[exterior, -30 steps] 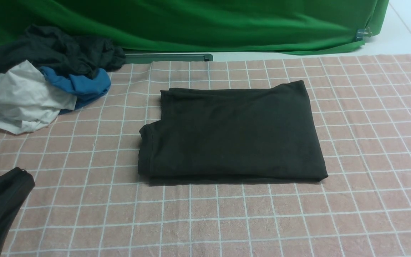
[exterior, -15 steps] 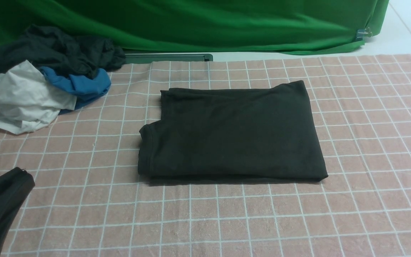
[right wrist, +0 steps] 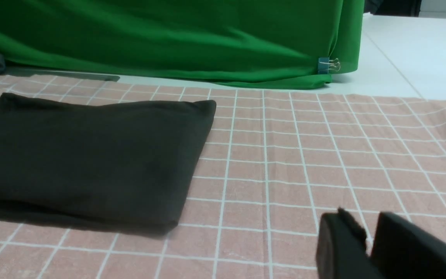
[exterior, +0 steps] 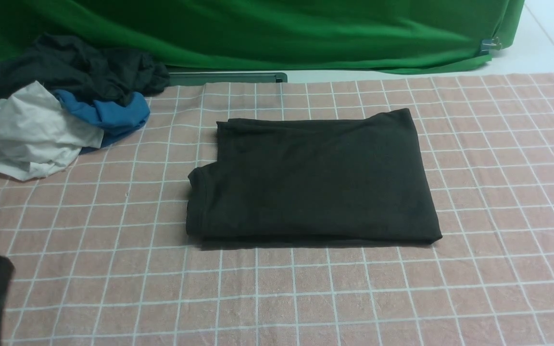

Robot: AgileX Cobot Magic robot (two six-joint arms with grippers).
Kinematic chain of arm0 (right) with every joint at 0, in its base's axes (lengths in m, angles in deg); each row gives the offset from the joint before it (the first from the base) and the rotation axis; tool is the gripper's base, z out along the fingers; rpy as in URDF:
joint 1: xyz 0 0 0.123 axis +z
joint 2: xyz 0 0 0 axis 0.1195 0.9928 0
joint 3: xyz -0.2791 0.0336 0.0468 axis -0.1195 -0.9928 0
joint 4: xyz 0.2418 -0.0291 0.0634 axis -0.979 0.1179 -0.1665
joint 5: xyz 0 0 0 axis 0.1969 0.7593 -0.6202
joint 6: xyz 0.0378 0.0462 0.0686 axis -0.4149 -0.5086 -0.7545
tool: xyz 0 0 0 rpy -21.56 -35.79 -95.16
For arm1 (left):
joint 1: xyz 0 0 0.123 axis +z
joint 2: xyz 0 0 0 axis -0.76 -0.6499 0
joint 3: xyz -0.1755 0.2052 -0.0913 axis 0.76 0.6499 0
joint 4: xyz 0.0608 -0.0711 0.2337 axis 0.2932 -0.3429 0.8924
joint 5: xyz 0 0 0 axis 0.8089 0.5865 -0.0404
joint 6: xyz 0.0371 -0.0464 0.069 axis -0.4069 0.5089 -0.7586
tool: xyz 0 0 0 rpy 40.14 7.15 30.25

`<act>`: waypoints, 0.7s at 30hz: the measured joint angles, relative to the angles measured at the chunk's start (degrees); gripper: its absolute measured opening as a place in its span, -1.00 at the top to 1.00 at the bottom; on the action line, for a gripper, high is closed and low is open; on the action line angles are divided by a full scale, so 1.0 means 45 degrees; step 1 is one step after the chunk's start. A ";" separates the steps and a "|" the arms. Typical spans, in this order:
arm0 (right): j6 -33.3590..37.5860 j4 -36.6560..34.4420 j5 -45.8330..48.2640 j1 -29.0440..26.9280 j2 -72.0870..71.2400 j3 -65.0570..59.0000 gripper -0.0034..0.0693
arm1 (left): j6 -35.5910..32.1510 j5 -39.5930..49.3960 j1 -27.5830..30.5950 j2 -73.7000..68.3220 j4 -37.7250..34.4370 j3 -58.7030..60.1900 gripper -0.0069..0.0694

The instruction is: Fold a long-sleeved shirt over a pink coffee tablecloth.

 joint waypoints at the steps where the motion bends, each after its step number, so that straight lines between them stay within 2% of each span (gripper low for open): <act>1: 0.0000 0.0000 -0.0006 0.0000 -0.0011 0.0000 0.54 | -0.0002 0.0658 -0.0002 0.0013 0.0020 0.0032 0.77; 4: 0.0000 0.0000 -0.0008 0.0000 -0.0011 0.0000 0.51 | 0.0058 0.1499 -0.0002 0.0050 -0.0064 0.0076 0.77; 21: 0.0000 0.0000 -0.0008 0.0000 -0.0011 0.0000 0.42 | 0.0248 0.1404 -0.0002 0.0064 -0.0126 0.0076 0.77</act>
